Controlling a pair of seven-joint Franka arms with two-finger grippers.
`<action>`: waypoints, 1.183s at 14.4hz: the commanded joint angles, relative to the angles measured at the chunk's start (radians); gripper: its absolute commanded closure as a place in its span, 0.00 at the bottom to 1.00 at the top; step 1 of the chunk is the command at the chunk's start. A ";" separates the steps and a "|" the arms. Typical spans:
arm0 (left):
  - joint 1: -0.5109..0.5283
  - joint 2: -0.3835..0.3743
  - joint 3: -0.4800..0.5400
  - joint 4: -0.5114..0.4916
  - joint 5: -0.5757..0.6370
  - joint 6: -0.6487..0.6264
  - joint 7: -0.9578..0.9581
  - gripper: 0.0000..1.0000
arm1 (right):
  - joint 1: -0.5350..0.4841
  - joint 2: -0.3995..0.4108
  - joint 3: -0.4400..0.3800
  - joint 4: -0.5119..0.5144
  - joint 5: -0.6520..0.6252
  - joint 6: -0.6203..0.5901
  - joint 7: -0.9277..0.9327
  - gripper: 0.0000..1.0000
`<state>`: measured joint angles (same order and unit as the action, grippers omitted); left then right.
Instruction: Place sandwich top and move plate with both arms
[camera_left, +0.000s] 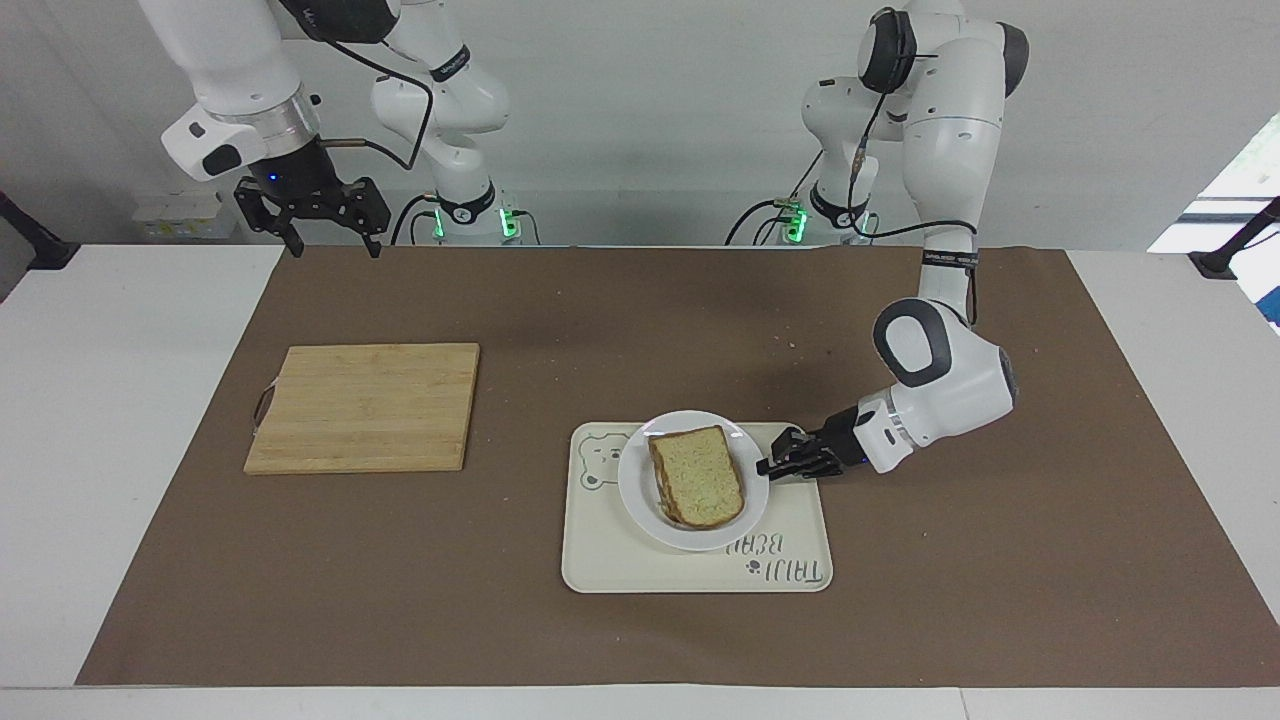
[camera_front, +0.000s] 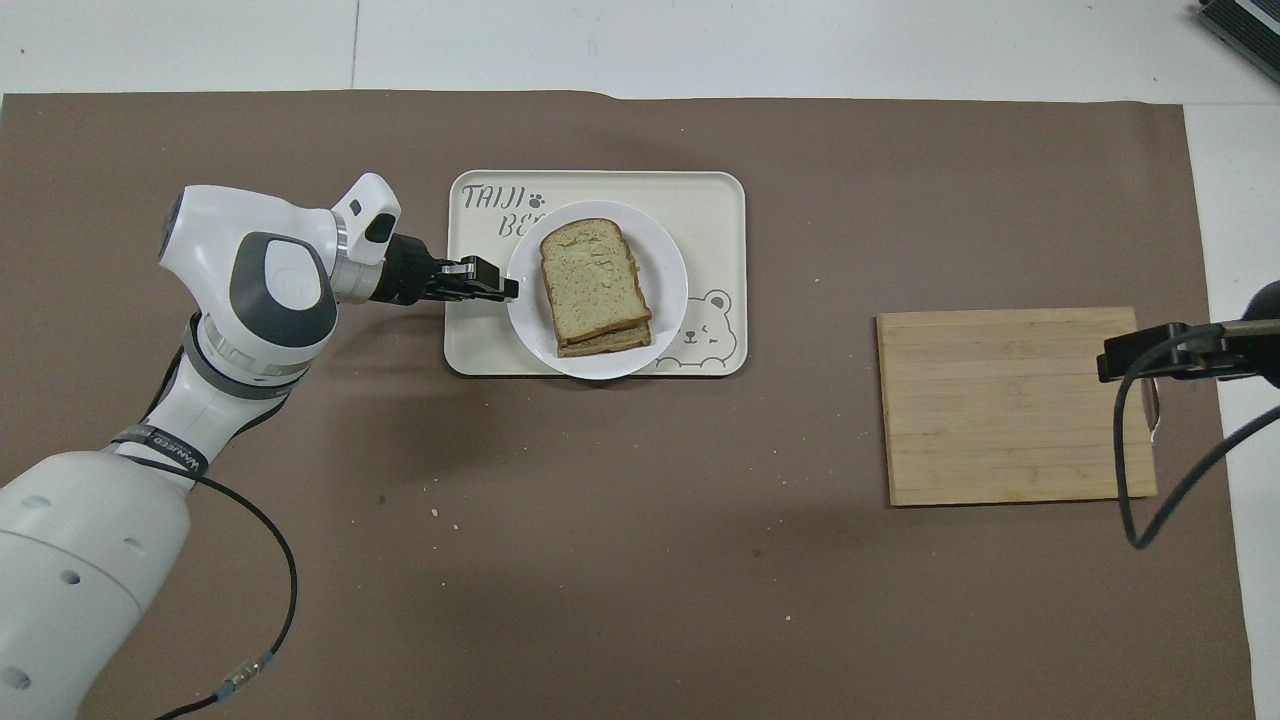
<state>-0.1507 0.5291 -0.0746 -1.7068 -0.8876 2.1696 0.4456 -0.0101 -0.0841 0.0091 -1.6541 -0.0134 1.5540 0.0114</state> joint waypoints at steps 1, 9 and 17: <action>-0.001 -0.067 0.018 -0.019 0.135 -0.002 -0.030 0.09 | -0.004 -0.025 0.003 -0.024 0.004 -0.005 0.013 0.00; -0.001 -0.237 0.113 -0.016 0.495 -0.164 -0.038 0.00 | -0.004 -0.025 0.003 -0.024 0.004 -0.005 0.012 0.00; 0.005 -0.457 0.193 0.082 0.733 -0.453 -0.237 0.00 | -0.004 -0.025 0.003 -0.024 0.004 -0.005 0.013 0.00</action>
<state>-0.1430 0.0948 0.1038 -1.6772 -0.1844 1.7790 0.2841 -0.0101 -0.0841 0.0091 -1.6541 -0.0134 1.5540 0.0114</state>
